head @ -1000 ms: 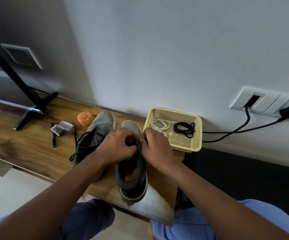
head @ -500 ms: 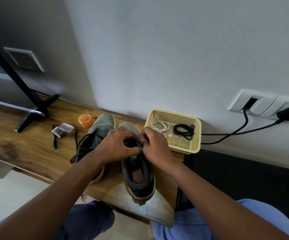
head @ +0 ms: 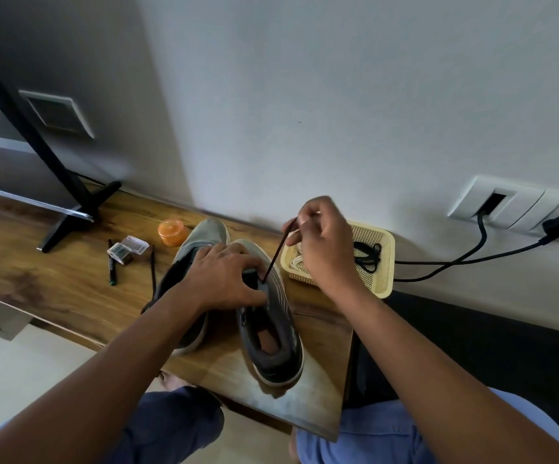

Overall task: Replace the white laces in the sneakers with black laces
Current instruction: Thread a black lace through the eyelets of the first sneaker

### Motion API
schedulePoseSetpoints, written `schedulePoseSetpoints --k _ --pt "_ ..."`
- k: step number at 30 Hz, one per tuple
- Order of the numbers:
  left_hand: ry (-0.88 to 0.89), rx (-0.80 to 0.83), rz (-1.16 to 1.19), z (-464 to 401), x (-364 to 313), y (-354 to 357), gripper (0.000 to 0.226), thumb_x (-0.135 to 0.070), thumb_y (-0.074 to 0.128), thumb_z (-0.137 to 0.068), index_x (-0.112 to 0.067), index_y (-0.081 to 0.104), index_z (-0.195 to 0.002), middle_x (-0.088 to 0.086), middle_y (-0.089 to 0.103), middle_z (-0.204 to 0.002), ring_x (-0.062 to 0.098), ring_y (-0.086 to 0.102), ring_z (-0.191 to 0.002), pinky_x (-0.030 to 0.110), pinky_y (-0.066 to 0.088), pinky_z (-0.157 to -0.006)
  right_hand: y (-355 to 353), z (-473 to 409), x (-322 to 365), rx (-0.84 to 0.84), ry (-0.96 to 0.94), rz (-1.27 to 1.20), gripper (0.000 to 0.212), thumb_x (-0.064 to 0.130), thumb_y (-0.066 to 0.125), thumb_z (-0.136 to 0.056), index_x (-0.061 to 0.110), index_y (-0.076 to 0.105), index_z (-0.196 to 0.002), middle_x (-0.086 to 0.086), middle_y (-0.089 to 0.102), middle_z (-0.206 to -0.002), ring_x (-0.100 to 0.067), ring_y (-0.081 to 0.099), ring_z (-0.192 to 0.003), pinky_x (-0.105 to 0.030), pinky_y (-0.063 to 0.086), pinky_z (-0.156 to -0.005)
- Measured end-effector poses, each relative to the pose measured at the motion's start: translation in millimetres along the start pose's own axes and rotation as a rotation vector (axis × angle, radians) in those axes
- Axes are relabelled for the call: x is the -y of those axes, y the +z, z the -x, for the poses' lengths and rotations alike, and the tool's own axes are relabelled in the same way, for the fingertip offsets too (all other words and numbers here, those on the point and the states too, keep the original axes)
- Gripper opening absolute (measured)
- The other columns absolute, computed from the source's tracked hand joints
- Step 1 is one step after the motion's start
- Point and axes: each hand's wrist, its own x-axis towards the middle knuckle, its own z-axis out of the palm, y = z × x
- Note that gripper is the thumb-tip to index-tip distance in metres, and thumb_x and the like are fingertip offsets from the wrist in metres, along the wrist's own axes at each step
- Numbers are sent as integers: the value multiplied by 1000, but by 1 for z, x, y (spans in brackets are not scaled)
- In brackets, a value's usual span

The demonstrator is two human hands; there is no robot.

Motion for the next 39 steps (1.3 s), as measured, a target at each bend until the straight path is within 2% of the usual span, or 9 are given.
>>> schedulePoseSetpoints --k 7,9,13,18,24,28,32,36,39 --pt "43 10 19 1 0 -2 60 -81 55 -65 -54 63 -118 -13 52 -144 20 39 -139 49 16 -125 -17 -25 35 -108 132 -293 10 6 52 -102 12 59 -98 -5 66 -69 -13 44 -51 -21 35 -45" --pt "88 0 -12 2 5 -2 67 -88 50 -68 -51 63 -122 -12 53 -148 19 37 -144 53 8 -128 -17 -27 28 57 200 -78 9 19 62 -101 14 65 -94 2 67 -75 -10 51 -57 -22 43 -51" --pt "117 -24 -1 5 12 -3 79 -93 41 -66 -49 61 -128 -14 59 -143 16 39 -145 56 2 -129 -11 -17 7 574 165 721 29 49 67 -95 21 72 -100 0 72 -114 -23 67 -106 -40 55 -94" --pt "144 -10 31 0 12 1 66 -85 44 -68 -53 61 -124 -21 60 -137 11 45 -140 60 11 -125 6 6 3 822 56 1180 36 44 57 -99 17 61 -122 -7 68 -119 -33 65 -113 -38 47 -78" --pt "131 -9 36 -2 12 4 73 -85 44 -68 -49 59 -130 -18 57 -143 11 44 -142 58 11 -126 4 3 0 773 138 947 56 59 24 -109 15 59 -100 -11 67 -105 -34 63 -107 -42 47 -86" --pt "129 1 99 -1 2 0 69 -77 44 -64 -47 62 -124 -24 62 -133 5 52 -131 51 10 -127 10 2 -8 774 130 986 59 70 35 -102 19 43 -72 3 51 -73 -28 57 -83 -39 45 -76" --pt "136 8 69 -1 -2 3 74 -80 42 -62 -46 64 -125 -26 58 -141 1 49 -136 51 4 -129 16 1 -16 796 124 1003 31 46 56 -99 20 49 -84 1 51 -77 -33 66 -97 -38 49 -77" --pt "122 -24 93 -1 -1 3 82 -85 41 -62 -43 64 -129 -21 63 -138 5 53 -134 49 7 -129 18 0 -19 774 211 848 50 62 33 -106 19 51 -87 -3 57 -84 -31 63 -94 -39 48 -79" --pt "140 -32 81 0 -2 1 77 -83 43 -60 -48 65 -125 -25 64 -135 1 53 -133 48 5 -129 18 -1 -25 835 232 838 42 58 51 -100 18 57 -88 0 57 -76 -26 60 -82 -35 42 -69"
